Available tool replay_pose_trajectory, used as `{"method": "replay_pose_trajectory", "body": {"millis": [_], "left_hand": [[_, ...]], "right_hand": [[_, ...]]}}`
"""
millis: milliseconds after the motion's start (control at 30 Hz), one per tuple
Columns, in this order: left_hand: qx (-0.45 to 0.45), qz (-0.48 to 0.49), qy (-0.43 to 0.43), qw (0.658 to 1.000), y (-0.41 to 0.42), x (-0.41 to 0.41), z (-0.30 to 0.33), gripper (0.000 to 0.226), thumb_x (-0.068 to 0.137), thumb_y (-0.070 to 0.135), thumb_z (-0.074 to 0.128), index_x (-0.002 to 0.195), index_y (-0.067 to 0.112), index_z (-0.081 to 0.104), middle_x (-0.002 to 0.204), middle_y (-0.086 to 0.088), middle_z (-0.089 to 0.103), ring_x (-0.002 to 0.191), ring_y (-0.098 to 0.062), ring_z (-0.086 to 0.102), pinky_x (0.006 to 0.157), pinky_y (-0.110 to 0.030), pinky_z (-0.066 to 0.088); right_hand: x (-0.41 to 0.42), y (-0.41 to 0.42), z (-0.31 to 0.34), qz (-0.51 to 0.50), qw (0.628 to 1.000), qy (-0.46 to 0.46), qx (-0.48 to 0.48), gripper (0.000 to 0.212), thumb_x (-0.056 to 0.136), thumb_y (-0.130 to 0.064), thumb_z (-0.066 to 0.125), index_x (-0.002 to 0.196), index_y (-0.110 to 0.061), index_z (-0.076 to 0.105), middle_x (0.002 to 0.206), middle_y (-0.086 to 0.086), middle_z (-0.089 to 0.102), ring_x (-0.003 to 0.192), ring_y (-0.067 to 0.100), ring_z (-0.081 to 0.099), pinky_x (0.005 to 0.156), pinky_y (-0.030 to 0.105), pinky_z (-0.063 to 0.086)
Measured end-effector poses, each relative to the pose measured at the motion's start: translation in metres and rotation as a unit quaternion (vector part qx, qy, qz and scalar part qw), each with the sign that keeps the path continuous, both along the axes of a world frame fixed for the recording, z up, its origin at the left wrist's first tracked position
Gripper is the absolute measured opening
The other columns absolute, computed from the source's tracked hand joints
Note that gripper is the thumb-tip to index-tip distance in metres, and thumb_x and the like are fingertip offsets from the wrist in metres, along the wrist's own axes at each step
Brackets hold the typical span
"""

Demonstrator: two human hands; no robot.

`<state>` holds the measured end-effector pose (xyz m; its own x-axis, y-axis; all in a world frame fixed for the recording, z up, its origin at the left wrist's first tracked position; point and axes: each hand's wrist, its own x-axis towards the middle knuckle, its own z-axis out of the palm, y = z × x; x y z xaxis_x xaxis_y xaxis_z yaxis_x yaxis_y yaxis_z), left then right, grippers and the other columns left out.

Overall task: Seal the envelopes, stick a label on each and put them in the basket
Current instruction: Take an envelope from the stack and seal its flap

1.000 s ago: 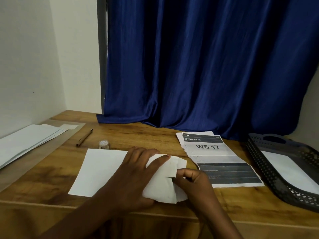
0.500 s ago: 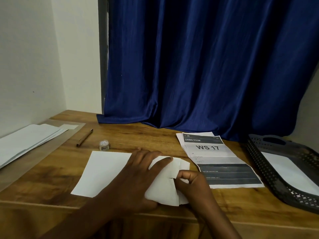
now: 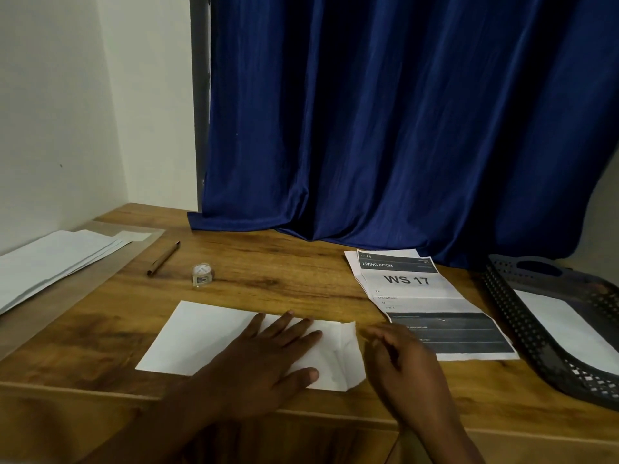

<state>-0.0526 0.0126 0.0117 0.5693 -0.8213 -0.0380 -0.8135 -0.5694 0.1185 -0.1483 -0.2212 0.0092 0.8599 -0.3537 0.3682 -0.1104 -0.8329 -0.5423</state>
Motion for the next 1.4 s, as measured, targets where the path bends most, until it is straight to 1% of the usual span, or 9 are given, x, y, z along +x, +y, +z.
{"method": "replay_pose_trajectory", "body": {"millis": [233, 400, 567, 767, 833, 933, 1033, 1100, 1400], "left_hand": [[-0.003, -0.001, -0.006, 1.0, 0.0, 0.001, -0.002, 0.066, 0.097, 0.073, 0.009, 0.155, 0.049, -0.014, 0.163, 0.024, -0.023, 0.148, -0.001, -0.029, 0.123, -0.045, -0.016], [-0.011, -0.003, -0.015, 1.0, 0.0, 0.003, -0.008, 0.067, 0.097, 0.074, 0.008, 0.154, 0.05, -0.017, 0.163, 0.023, -0.025, 0.147, 0.001, -0.03, 0.123, -0.045, -0.015], [-0.019, 0.005, -0.031, 0.999, -0.001, 0.002, -0.009, 0.068, 0.096, 0.075, 0.008, 0.156, 0.049, -0.013, 0.164, 0.022, -0.021, 0.149, -0.001, -0.026, 0.124, -0.044, -0.014], [-0.019, 0.012, -0.041, 0.999, -0.002, 0.001, -0.01, 0.068, 0.098, 0.072, 0.01, 0.157, 0.046, -0.011, 0.165, 0.021, -0.019, 0.149, -0.002, -0.025, 0.124, -0.044, -0.014], [-0.017, 0.011, -0.039, 0.999, -0.001, 0.001, -0.01, 0.069, 0.097, 0.073, 0.008, 0.157, 0.046, -0.012, 0.165, 0.022, -0.02, 0.149, 0.0, -0.027, 0.124, -0.043, -0.014], [-0.02, 0.011, -0.035, 0.999, 0.0, 0.001, -0.01, 0.069, 0.096, 0.073, 0.009, 0.157, 0.047, -0.012, 0.164, 0.023, -0.02, 0.148, 0.001, -0.027, 0.124, -0.043, -0.015], [-0.021, 0.01, -0.027, 0.999, -0.001, 0.002, -0.01, 0.069, 0.096, 0.074, 0.01, 0.156, 0.048, -0.012, 0.164, 0.024, -0.02, 0.148, 0.001, -0.027, 0.124, -0.043, -0.015], [-0.019, 0.008, -0.03, 0.999, -0.001, 0.003, -0.011, 0.07, 0.095, 0.075, 0.009, 0.156, 0.048, -0.012, 0.164, 0.024, -0.02, 0.148, 0.0, -0.026, 0.124, -0.043, -0.014], [-0.014, -0.007, -0.03, 0.999, 0.002, 0.005, -0.01, 0.073, 0.094, 0.071, 0.013, 0.156, 0.045, -0.015, 0.165, 0.02, -0.021, 0.149, -0.004, -0.027, 0.124, -0.044, -0.015]], "right_hand": [[0.0, 0.018, -0.004, 0.105, 0.989, 0.083, -0.06, 0.04, 0.103, -0.033, 0.049, 0.143, -0.041, 0.052, 0.157, -0.022, 0.033, 0.15, 0.003, 0.022, 0.125, 0.026, 0.01], [0.003, 0.036, -0.002, 0.163, 0.974, 0.119, -0.102, 0.05, 0.106, -0.037, 0.042, 0.154, -0.038, 0.03, 0.146, -0.035, 0.007, 0.112, -0.043, -0.02, 0.095, -0.004, -0.018], [0.003, 0.037, -0.003, 0.168, 0.946, 0.19, -0.202, 0.059, 0.106, -0.049, 0.028, 0.16, -0.029, 0.014, 0.168, -0.013, 0.002, 0.15, -0.003, -0.007, 0.119, 0.022, -0.008], [-0.014, 0.055, -0.003, 0.165, 0.916, 0.265, -0.252, 0.102, 0.076, -0.079, -0.009, 0.161, -0.024, -0.002, 0.168, -0.003, -0.015, 0.151, 0.012, -0.02, 0.12, 0.032, -0.012], [-0.019, 0.059, 0.002, 0.154, 0.914, 0.246, -0.283, 0.114, 0.076, -0.077, -0.018, 0.156, -0.015, 0.035, 0.166, 0.008, 0.023, 0.153, 0.014, 0.02, 0.122, 0.034, 0.023], [-0.029, 0.061, 0.001, 0.099, 0.925, 0.212, -0.298, 0.104, 0.093, -0.067, -0.013, 0.11, -0.023, 0.08, 0.122, -0.001, 0.073, 0.11, 0.01, 0.07, 0.08, 0.032, 0.061], [-0.023, 0.056, 0.004, 0.145, 0.927, 0.224, -0.263, 0.122, 0.067, -0.089, -0.015, 0.156, -0.023, 0.034, 0.166, -0.004, 0.022, 0.151, 0.004, 0.019, 0.123, 0.034, 0.021], [-0.019, 0.051, 0.004, 0.168, 0.928, 0.271, -0.194, 0.13, 0.051, -0.097, -0.01, 0.161, -0.029, 0.001, 0.167, -0.013, -0.011, 0.147, -0.002, -0.017, 0.123, 0.037, -0.009], [0.021, 0.037, 0.009, 0.154, 0.957, 0.198, -0.148, 0.126, 0.06, -0.104, 0.004, 0.161, -0.029, 0.01, 0.169, -0.011, 0.008, 0.153, 0.002, 0.002, 0.126, 0.041, -0.004]]}}
